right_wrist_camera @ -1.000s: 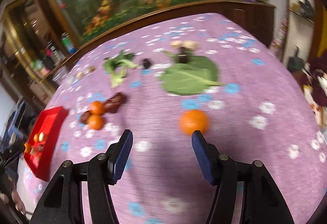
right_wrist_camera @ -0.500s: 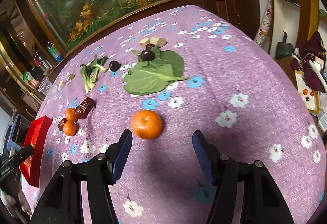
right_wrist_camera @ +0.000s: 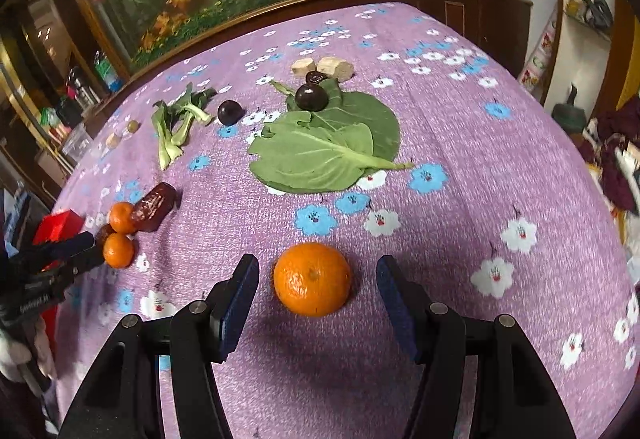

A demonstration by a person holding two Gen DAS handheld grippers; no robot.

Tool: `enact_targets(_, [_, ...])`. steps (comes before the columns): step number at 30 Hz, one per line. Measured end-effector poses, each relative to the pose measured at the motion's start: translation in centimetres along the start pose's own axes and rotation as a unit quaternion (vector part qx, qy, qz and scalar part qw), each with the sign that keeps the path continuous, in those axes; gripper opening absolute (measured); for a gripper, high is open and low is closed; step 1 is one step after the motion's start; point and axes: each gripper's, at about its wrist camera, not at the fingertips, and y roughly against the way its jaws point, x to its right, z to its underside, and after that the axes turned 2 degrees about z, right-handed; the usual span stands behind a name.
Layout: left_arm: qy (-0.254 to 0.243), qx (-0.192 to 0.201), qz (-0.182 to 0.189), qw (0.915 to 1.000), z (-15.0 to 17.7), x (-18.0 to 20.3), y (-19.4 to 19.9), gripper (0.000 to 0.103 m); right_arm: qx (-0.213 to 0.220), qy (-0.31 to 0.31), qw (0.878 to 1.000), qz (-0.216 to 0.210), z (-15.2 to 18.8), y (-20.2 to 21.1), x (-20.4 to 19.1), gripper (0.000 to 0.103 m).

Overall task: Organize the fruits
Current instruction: 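Grasp a red date with the left tool while the right tool grasps a mandarin, then carry the red date and mandarin into the red tray and open both tools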

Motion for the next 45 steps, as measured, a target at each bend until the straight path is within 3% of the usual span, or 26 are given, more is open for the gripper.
enact_targets(2, [0.006, -0.009, 0.002, 0.9999, 0.1, -0.5, -0.7, 0.039, 0.000, 0.016, 1.000, 0.013, -0.1, -0.3, -0.5, 0.062])
enact_targets(4, [-0.001, -0.002, -0.002, 1.0000, -0.1, -0.3, -1.0, 0.039, -0.001, 0.032, 0.999, 0.022, -0.2, -0.5, -1.1, 0.050])
enact_targets(8, [-0.028, -0.006, -0.021, 0.9994, -0.7, 1.0, -1.8, 0.050, -0.001, 0.049, 0.998, 0.035, -0.2, -0.8, -1.9, 0.050])
enact_targets(11, [-0.018, -0.003, -0.014, 0.9997, -1.2, 1.0, -2.1, 0.050, 0.000, 0.047, 0.998, 0.040, -0.4, -1.1, -1.9, 0.050])
enact_targets(13, [-0.007, -0.004, -0.014, 0.9999, -1.2, 0.8, -2.1, 0.047, 0.000, 0.049, 0.998, 0.044, -0.5, -1.2, -2.0, 0.050])
enact_targets(14, [-0.006, -0.003, -0.017, 0.9998, -1.2, 0.8, -2.0, 0.037, 0.000, 0.053, 0.997, 0.048, -0.5, -1.2, -2.2, 0.049])
enact_targets(17, [0.012, 0.000, -0.015, 0.9998, -0.8, 0.4, -1.4, 0.037, 0.002, 0.062, 0.996, 0.067, -0.5, -1.3, -2.4, 0.039])
enact_targets(24, [0.068, 0.034, -0.006, 0.9971, 0.7, -0.9, 2.1, 0.034, 0.003, 0.048, 0.997, 0.062, -0.5, -1.1, -1.8, 0.039])
enact_targets(31, [0.094, 0.070, -0.004, 0.9931, 2.5, -1.0, 5.7, 0.029, 0.007, 0.056, 0.996, 0.066, -0.4, -1.1, -2.1, 0.037])
enact_targets(45, [0.133, 0.109, -0.020, 0.9849, 7.3, -3.1, 10.6, 0.029, 0.022, 0.060, 0.998, 0.007, 2.1, 2.8, -4.6, 0.037])
